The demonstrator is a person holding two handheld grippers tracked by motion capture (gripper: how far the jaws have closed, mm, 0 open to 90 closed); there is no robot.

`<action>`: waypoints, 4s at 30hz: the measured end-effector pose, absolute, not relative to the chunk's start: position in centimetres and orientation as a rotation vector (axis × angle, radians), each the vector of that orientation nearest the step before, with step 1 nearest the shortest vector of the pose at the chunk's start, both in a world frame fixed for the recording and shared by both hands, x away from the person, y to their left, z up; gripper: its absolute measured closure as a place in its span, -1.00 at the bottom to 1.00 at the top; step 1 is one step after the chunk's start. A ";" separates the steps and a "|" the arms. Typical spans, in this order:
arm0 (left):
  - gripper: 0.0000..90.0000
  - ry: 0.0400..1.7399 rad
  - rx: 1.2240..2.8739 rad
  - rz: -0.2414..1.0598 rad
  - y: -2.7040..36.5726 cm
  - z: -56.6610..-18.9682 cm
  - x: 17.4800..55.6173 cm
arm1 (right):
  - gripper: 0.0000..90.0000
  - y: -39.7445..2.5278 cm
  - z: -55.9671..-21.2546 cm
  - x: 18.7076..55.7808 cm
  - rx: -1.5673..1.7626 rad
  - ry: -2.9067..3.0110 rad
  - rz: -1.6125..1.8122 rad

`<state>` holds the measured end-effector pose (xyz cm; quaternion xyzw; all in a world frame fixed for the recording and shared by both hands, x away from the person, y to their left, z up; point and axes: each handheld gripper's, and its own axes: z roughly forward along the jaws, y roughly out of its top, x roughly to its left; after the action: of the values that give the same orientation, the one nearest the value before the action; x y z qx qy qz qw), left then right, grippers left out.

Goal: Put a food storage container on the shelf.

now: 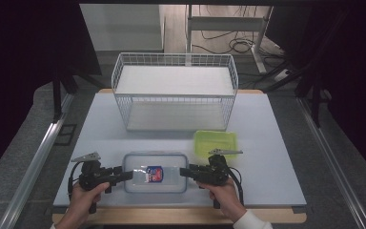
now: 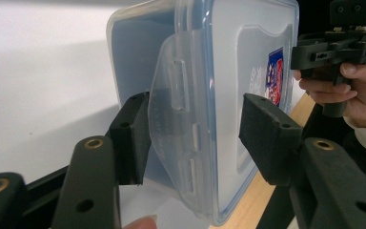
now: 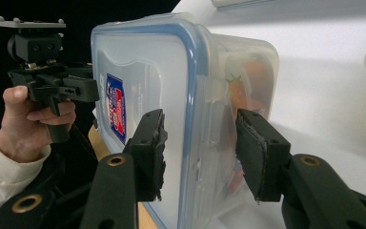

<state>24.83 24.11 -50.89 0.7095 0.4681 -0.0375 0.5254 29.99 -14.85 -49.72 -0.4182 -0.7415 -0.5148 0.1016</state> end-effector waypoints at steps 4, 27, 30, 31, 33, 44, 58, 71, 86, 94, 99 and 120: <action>0.03 1.110 1.705 -0.064 24.0 -50.5 24.8 | 0.21 -14.9 -49.6 29.9 -1.226 -2.196 -1.543; 0.02 1.035 1.719 0.020 22.5 -48.1 26.1 | 0.20 -16.1 -47.1 30.6 -1.192 -2.255 -1.650; 0.02 1.028 1.717 0.027 22.3 -47.5 26.5 | 0.20 -16.3 -46.6 30.8 -1.189 -2.262 -1.661; 0.02 1.022 1.718 0.031 22.3 -47.3 26.7 | 0.20 -16.4 -46.3 30.9 -1.189 -2.264 -1.664; 0.02 1.015 1.718 0.039 22.2 -46.8 27.0 | 0.20 -16.5 -45.8 31.2 -1.186 -2.270 -1.670; 0.02 0.970 1.702 0.093 21.7 -43.2 29.2 | 0.19 -16.8 -42.0 33.2 -1.161 -2.319 -1.726; 0.01 0.921 1.678 0.153 21.2 -37.7 33.3 | 0.18 -17.2 -35.8 37.1 -1.133 -2.369 -1.790; 0.01 0.904 1.680 0.173 21.4 -33.4 37.5 | 0.18 -17.0 -31.8 41.3 -1.126 -2.358 -1.812; 0.00 0.930 1.678 0.144 21.9 -31.2 44.0 | 0.17 -16.4 -29.1 47.6 -1.179 -2.335 -1.781; -0.01 0.968 1.690 0.100 21.8 -31.2 46.6 | 0.16 -16.4 -29.3 50.3 -1.232 -2.284 -1.733; 0.00 0.984 1.680 0.068 21.7 -31.7 47.3 | 0.15 -16.6 -29.6 51.2 -1.269 -2.250 -1.715; -0.36 1.106 1.583 -0.003 20.9 -33.0 51.1 | -0.11 -15.6 -31.1 53.4 -1.481 -2.107 -1.721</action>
<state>51.11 20.93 -32.98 0.6740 0.4710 -0.0014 0.5691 53.39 -15.59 -31.07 -0.4781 -0.6801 -0.5554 0.0220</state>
